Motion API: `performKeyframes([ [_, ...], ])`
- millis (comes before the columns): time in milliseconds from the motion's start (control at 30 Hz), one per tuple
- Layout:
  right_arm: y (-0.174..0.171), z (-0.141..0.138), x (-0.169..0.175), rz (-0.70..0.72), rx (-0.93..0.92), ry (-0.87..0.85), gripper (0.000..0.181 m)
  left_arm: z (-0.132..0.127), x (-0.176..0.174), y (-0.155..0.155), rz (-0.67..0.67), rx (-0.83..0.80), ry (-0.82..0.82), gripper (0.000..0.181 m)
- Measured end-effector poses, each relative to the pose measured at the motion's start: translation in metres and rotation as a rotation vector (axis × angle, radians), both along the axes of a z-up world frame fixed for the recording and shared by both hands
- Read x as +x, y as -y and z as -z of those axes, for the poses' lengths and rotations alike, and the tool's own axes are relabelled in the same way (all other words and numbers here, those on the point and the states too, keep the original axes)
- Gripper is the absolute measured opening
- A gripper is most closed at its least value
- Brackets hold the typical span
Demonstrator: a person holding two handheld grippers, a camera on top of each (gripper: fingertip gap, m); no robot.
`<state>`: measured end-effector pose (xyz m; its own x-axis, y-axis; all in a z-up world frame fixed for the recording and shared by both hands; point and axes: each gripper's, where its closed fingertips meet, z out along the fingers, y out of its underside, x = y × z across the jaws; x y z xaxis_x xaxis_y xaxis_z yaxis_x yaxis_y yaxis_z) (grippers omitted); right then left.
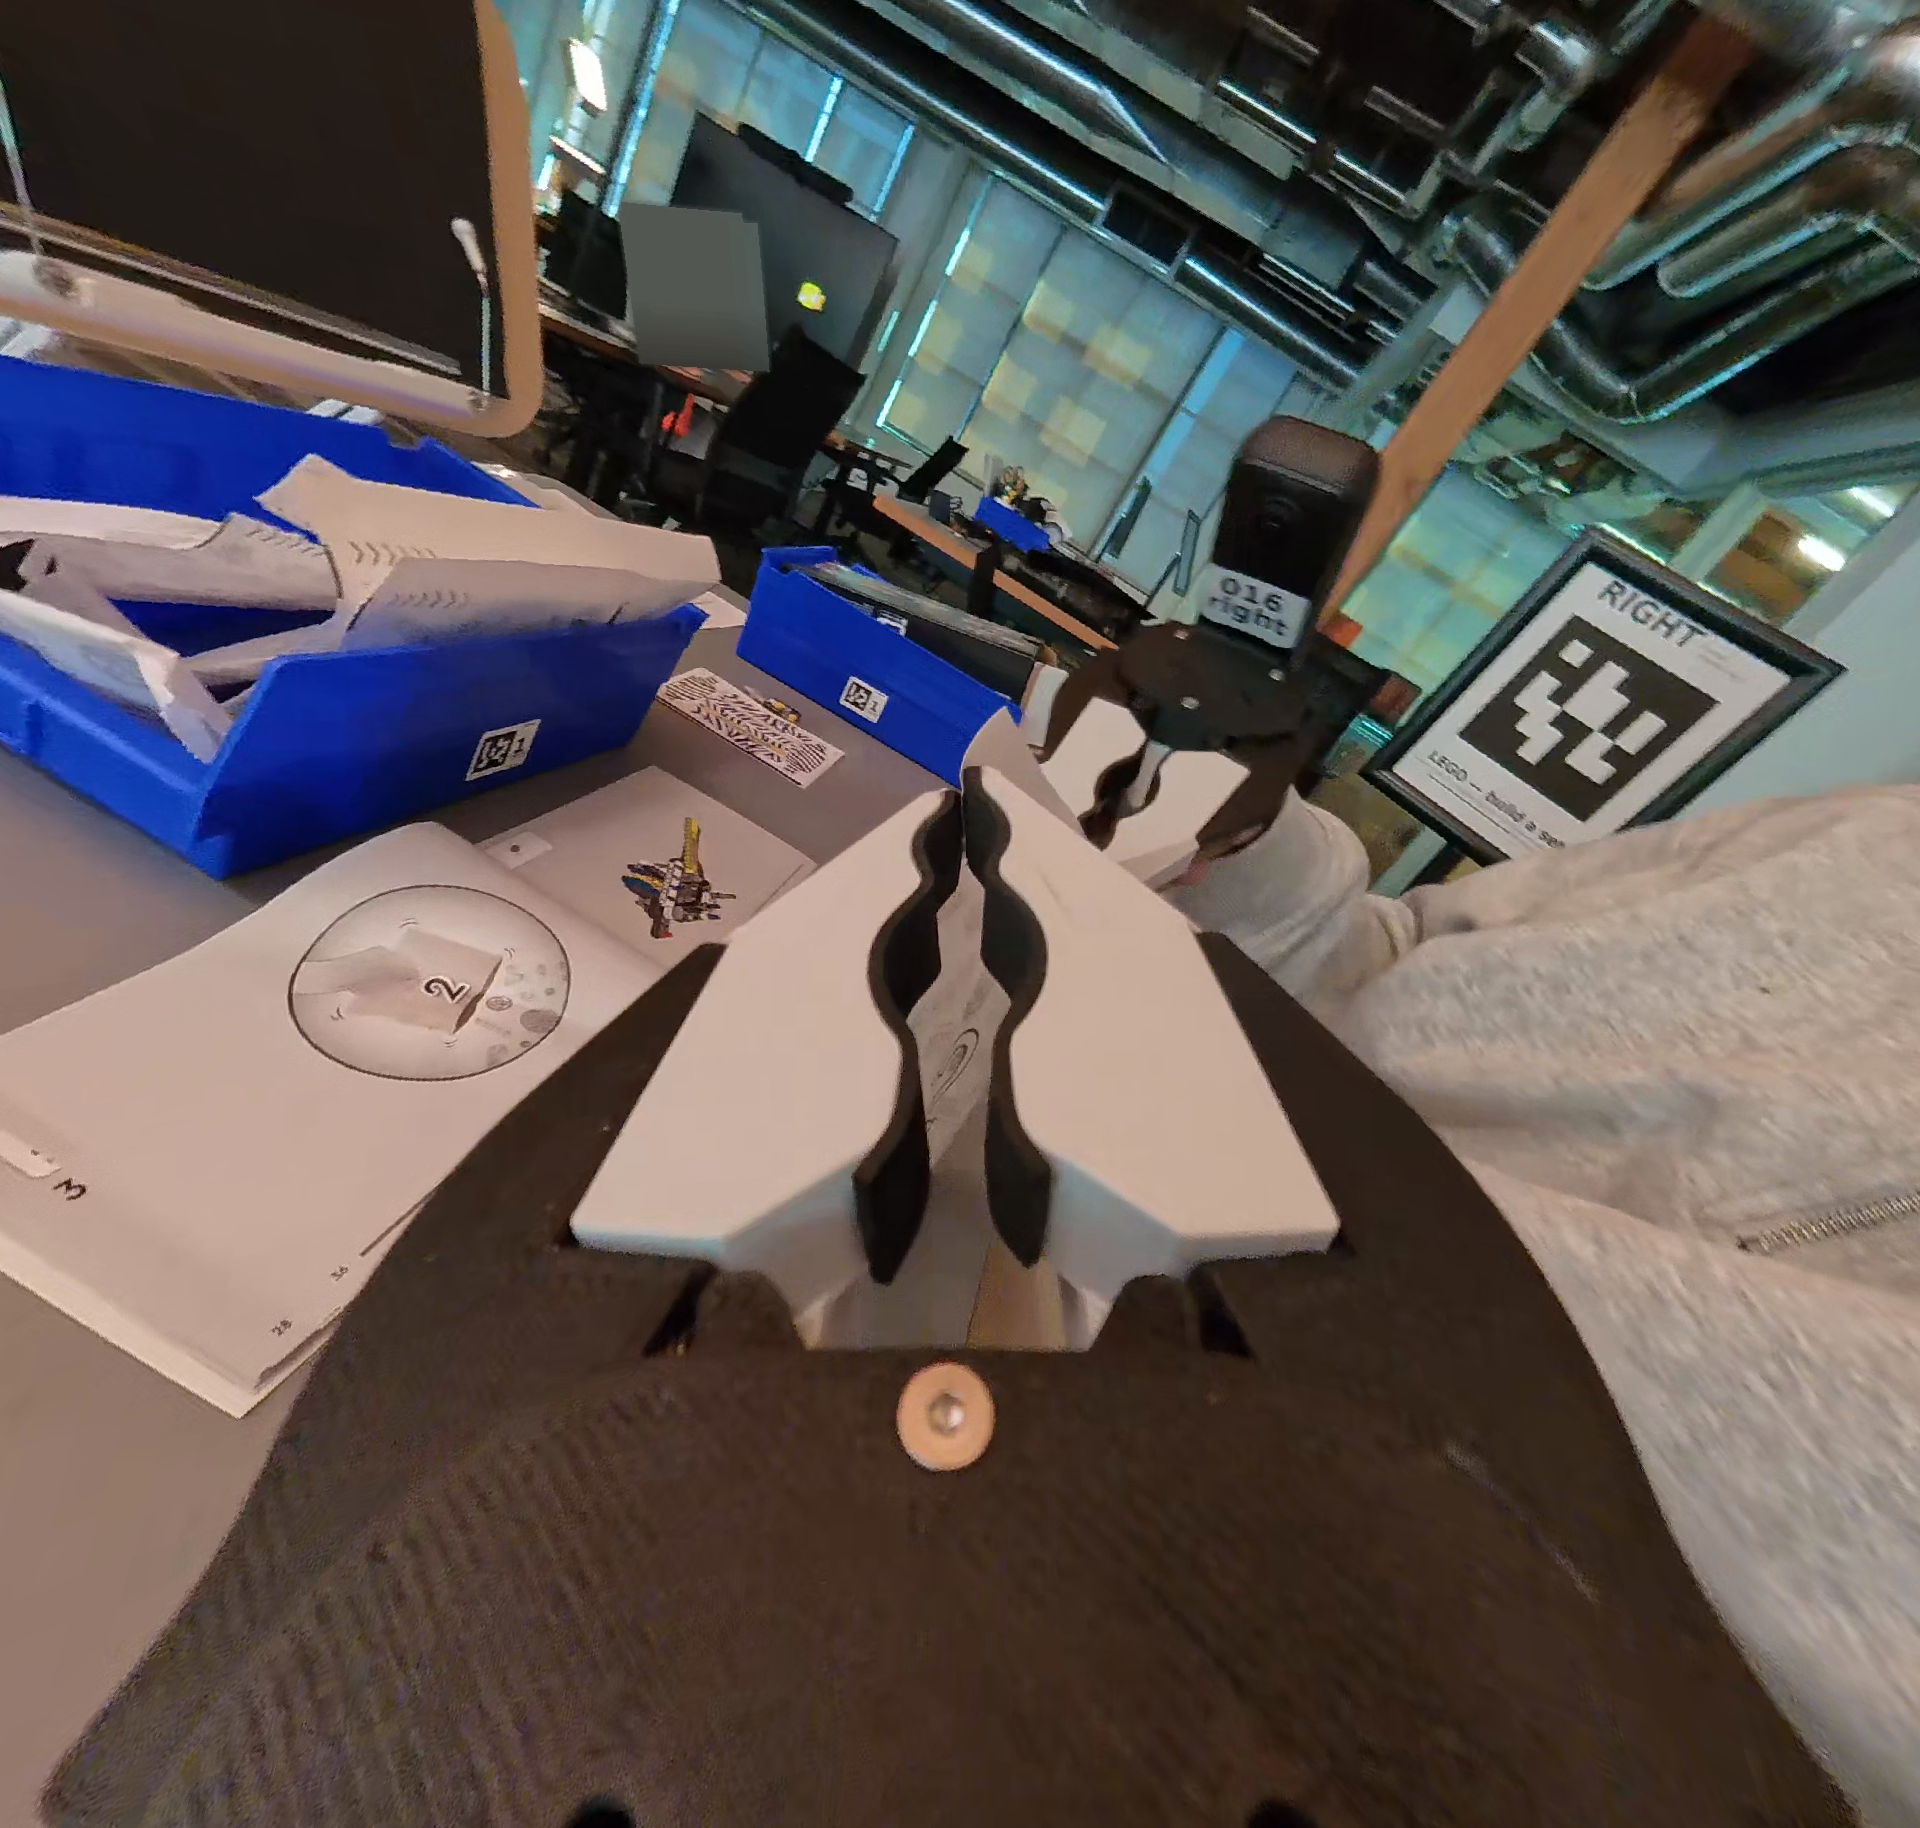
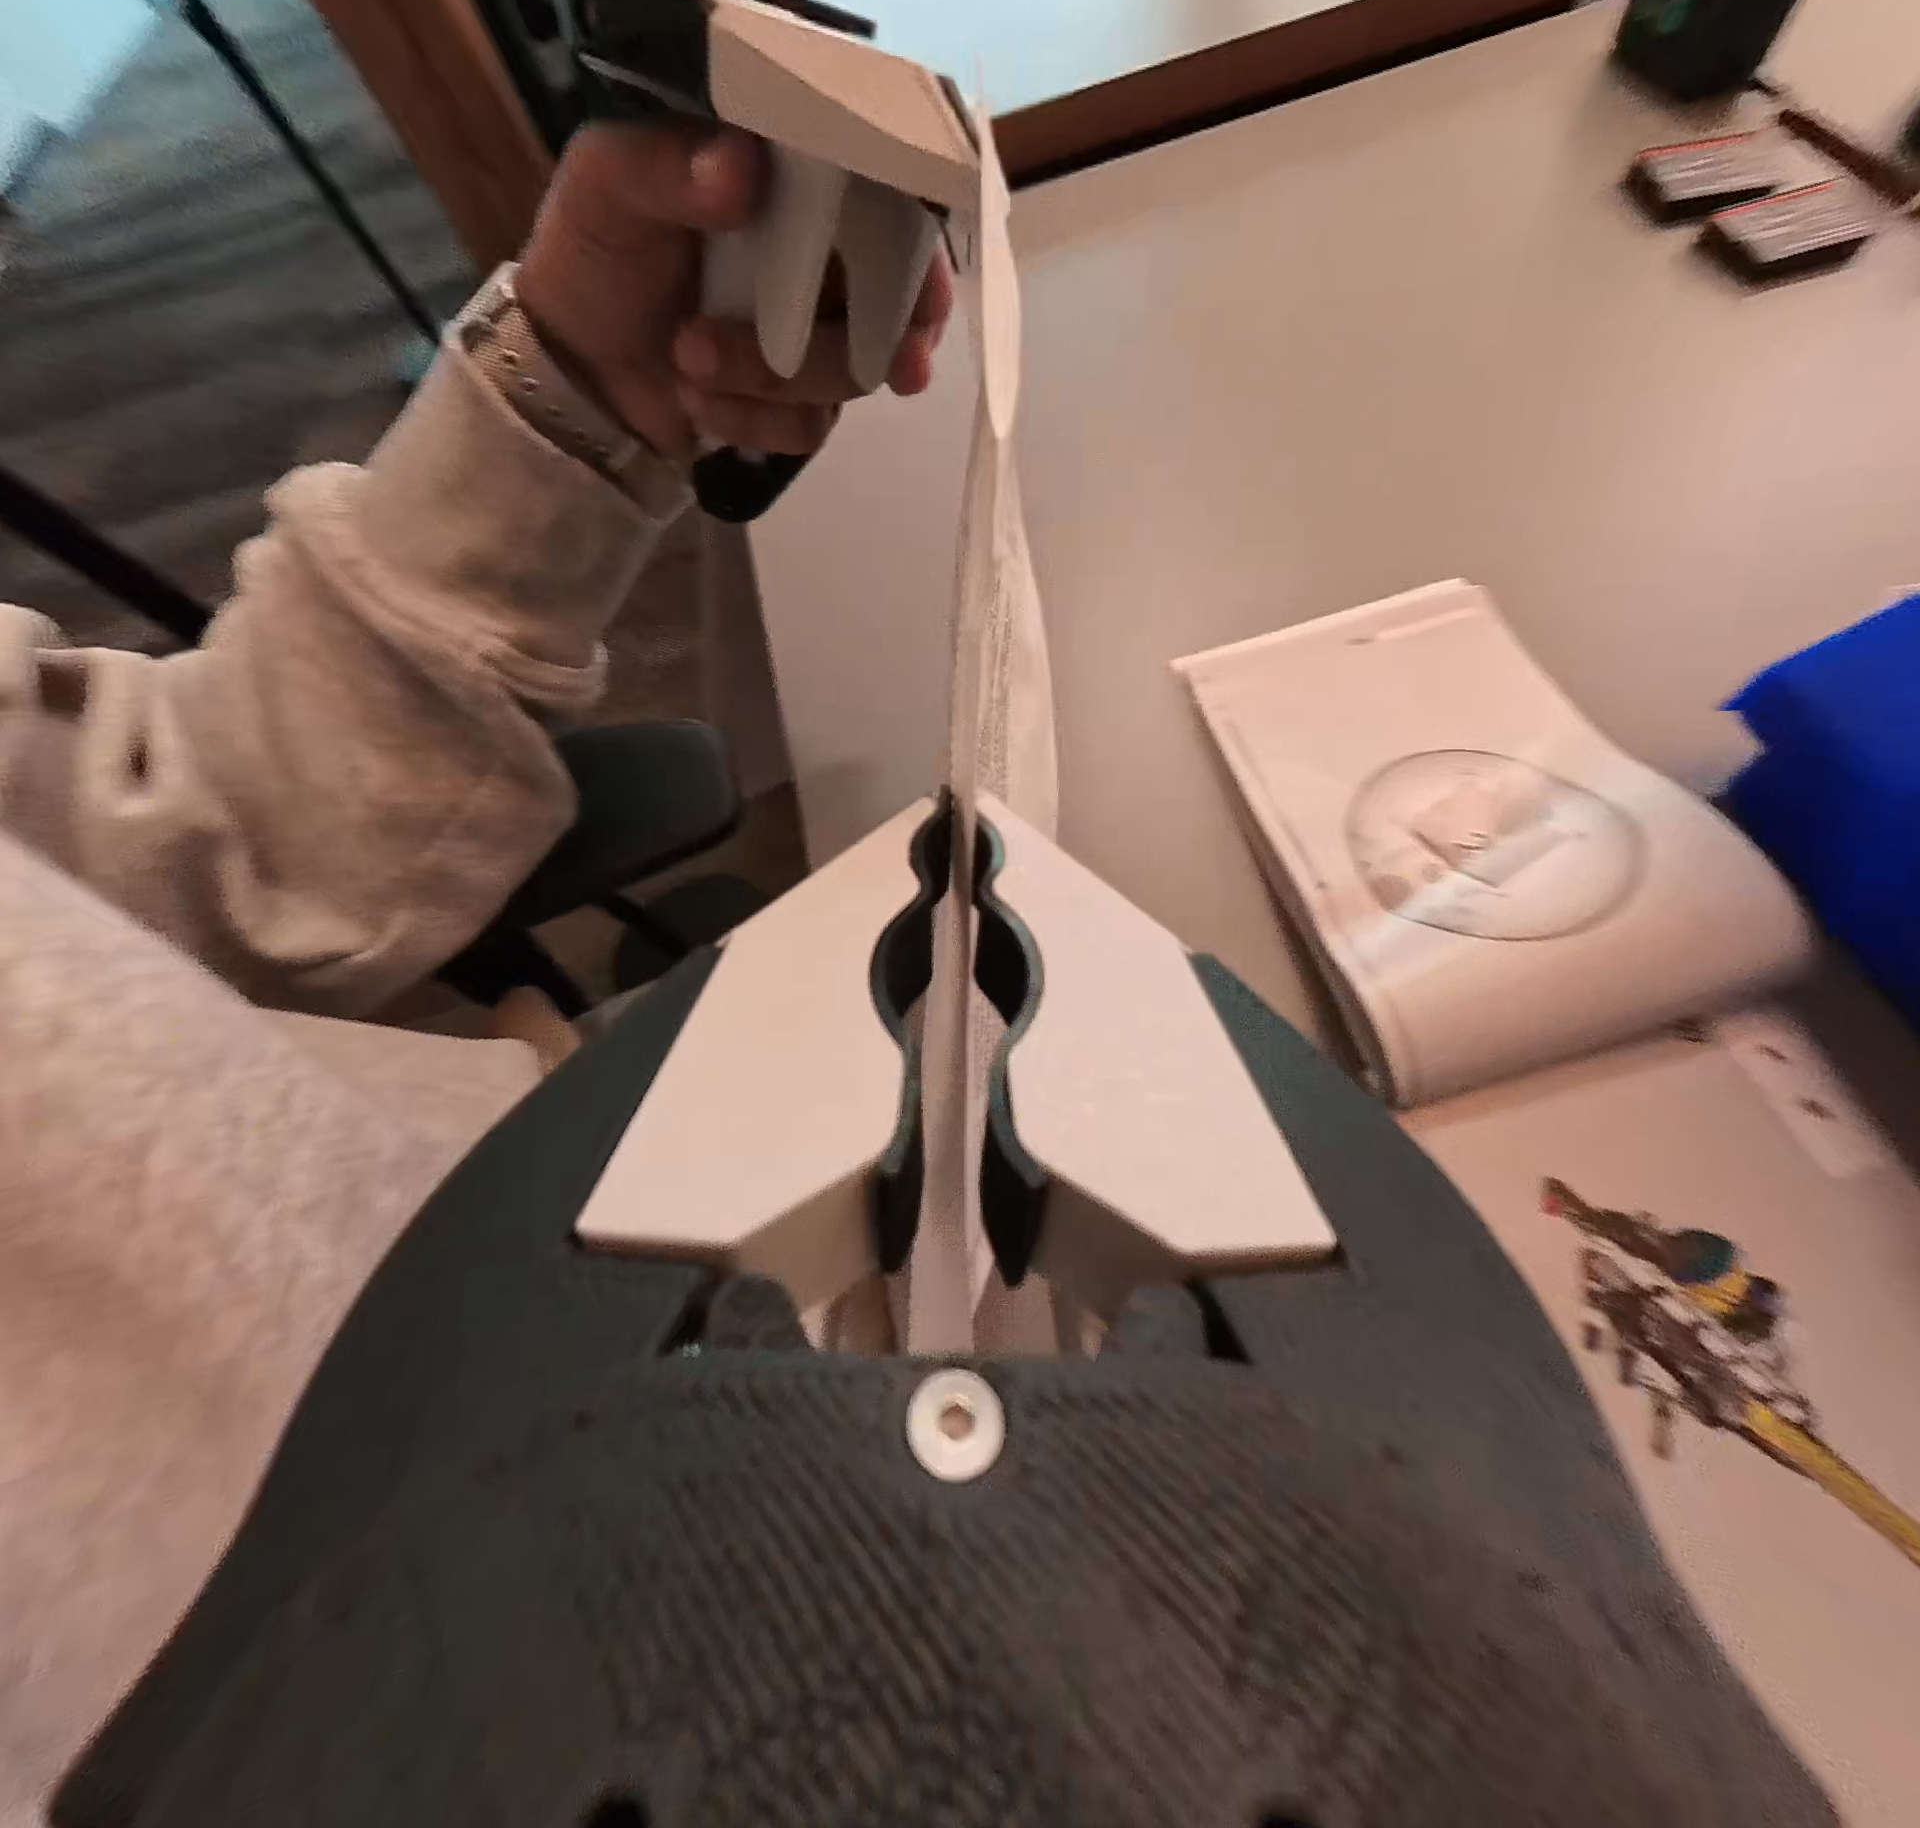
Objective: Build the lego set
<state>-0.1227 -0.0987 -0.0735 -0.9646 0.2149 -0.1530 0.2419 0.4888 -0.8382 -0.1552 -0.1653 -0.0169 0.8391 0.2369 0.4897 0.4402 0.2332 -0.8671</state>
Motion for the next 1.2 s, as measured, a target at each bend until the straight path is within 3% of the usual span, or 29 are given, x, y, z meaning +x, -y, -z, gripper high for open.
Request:
performKeyframes([
  [33, 0.0, 0.0, 0.005, -0.028, -0.018, 0.041, 0.0, 0.0, 0.003, 0.0, 0.01, -0.009, -0.01, 0.0],
  [200, 0.002, -0.011, 0.02, -0.122, -0.155, 0.221, 0.0, -0.008, 0.01, -0.003, 0.005, 0.025, -0.159, 0.004],
  [300, -0.003, -0.023, 0.024, -0.157, -0.251, 0.283, 0.0, -0.004, 0.008, 0.001, -0.063, 0.001, -0.209, 0.043],
  [333, -0.004, -0.026, 0.025, -0.166, -0.274, 0.3, 0.0, -0.001, 0.009, 0.002, -0.059, -0.013, -0.211, 0.049],
  [500, -0.007, -0.022, 0.032, -0.202, -0.261, 0.32, 0.0, -0.002, 0.021, -0.001, 0.019, 0.009, -0.237, 0.024],
  [667, -0.006, -0.009, 0.031, -0.194, -0.2, 0.313, 0.0, 0.007, 0.024, -0.009, 0.026, -0.08, -0.262, 0.03],
  [733, -0.004, -0.006, 0.031, -0.192, -0.189, 0.312, 0.0, 0.01, 0.025, -0.012, 0.036, -0.116, -0.27, 0.002],
  [833, -0.005, 0.001, 0.013, -0.102, -0.124, 0.2, 0.006, 0.015, 0.021, -0.01, 0.042, -0.135, -0.224, 0.0],
  [900, -0.004, -0.009, -0.002, -0.041, -0.112, 0.072, 0.025, 0.015, 0.021, -0.009, 0.053, -0.127, -0.21, 0.0],
  [1067, 0.012, -0.066, -0.011, -0.017, -0.187, -0.219, 0.023, 0.012, 0.026, -0.017, 0.089, -0.151, -0.203, 0.0],
  [1200, 0.041, -0.072, 0.001, -0.098, -0.144, -0.248, 0.025, 0.01, 0.03, -0.026, 0.099, -0.202, -0.204, 0.0],
])
